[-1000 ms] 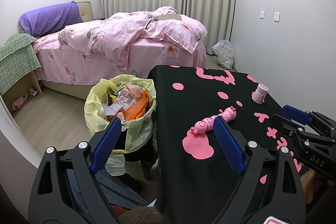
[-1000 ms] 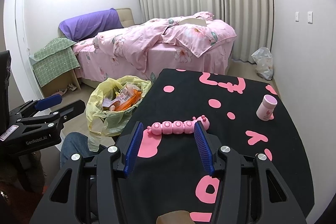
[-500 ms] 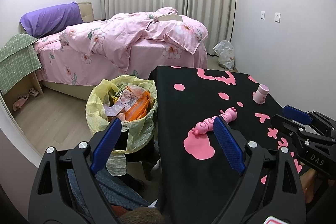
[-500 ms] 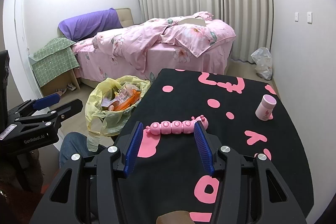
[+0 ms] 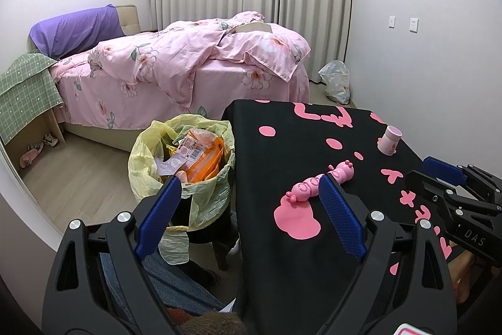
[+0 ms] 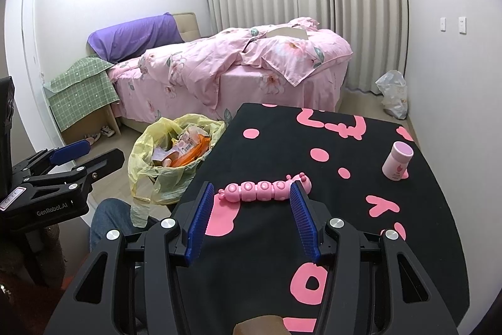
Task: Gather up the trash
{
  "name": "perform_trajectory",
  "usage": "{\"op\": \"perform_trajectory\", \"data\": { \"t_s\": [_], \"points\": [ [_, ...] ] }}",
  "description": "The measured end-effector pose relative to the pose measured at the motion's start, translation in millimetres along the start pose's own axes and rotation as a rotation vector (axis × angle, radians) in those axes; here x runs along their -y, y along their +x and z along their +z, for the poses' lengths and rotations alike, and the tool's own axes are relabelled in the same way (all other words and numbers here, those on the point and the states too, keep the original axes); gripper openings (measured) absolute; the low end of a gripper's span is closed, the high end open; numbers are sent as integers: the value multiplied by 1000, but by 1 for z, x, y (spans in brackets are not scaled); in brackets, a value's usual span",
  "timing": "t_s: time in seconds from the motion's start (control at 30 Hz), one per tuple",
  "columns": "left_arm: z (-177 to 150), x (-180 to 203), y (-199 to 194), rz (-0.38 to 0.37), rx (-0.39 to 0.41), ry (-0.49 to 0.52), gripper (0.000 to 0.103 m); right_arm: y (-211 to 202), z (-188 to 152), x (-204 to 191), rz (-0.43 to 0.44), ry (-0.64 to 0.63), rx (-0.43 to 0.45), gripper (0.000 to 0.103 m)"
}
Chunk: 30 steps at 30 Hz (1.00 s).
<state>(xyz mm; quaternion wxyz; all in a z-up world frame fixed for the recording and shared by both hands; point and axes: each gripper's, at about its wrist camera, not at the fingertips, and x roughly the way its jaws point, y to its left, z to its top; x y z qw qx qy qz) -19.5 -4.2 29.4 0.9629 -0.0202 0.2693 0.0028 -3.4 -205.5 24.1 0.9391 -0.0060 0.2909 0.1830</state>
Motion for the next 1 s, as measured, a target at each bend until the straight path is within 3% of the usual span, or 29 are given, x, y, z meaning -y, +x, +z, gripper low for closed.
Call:
{"op": "perform_trajectory", "data": {
  "t_s": [0.7,0.87,1.0],
  "points": [
    [2,1,1,-9,-2,22,85,2,0,0,-4,-6,-11,48],
    [6,6,41,-73,-102,-7,85,20,1,38,-13,65,-38,48],
    [18,12,102,-86,-147,-52,85,76,8,89,-44,107,-101,48]
  ]
}}
